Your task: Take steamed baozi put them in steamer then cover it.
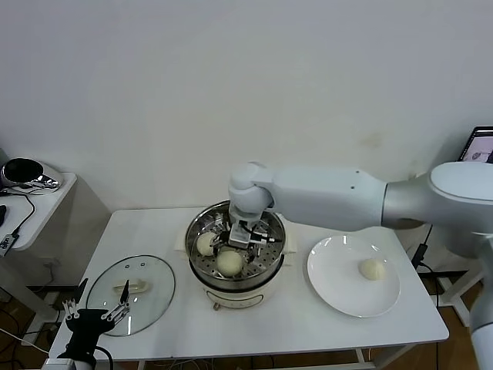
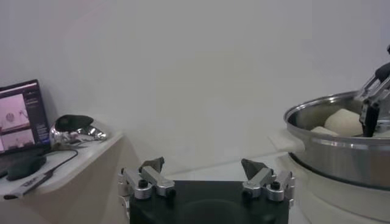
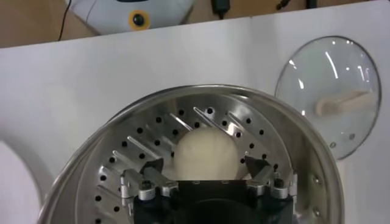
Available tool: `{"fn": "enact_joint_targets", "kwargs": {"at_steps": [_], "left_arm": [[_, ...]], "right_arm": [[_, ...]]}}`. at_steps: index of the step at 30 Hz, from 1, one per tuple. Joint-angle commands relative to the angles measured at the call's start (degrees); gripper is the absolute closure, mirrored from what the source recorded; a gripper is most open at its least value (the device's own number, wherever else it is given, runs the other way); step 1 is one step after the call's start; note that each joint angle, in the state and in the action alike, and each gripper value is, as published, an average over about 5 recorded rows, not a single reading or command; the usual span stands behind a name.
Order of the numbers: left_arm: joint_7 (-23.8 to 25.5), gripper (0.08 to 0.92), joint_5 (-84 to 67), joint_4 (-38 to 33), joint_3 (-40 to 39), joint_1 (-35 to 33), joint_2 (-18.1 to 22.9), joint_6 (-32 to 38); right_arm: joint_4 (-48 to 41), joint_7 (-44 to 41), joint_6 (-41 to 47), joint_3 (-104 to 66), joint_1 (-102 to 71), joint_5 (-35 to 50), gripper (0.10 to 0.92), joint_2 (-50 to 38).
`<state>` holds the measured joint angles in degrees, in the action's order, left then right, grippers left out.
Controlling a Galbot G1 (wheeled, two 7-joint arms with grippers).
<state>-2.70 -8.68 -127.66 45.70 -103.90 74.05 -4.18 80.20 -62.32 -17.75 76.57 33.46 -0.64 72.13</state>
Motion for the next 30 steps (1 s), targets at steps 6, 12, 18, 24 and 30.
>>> {"fn": "enact_joint_targets", "kwargs": {"at_steps": [6,12,18,24,30], "left_arm": [[0.05,0.177,-0.07,0.12,-0.22,0.31,-0.49,-0.05],[0.08,0.177,0.08,0.02,-0.87,0.42,-1.01,-0.04],[0.10,0.177,0.08,-0.37,-1.09,0.47,-1.35,-0.09],[0.11,0.177,0.38,-0.39,-1.39,0.47,-1.31,-0.22],[0.15,0.177,0.74,-0.55,-1.46,0.48,-1.04,-0.53]], "right_arm": [[11.54,-2.24,33.26,0.35,10.99,10.25,0.203,-18.63],[14.92,-0.90,41.07,0.25,10.25,11.32,0.203,-28.90],[11.88,-1.89,40.61,-3.69,2.10,6.41,0.203,-38.25],[8.66,-3.53,37.73,-13.97,-12.12,-0.62,0.203,-43.33],[4.21,-4.41,34.40,-25.53,-25.08,-7.39,0.203,-44.76]]}}
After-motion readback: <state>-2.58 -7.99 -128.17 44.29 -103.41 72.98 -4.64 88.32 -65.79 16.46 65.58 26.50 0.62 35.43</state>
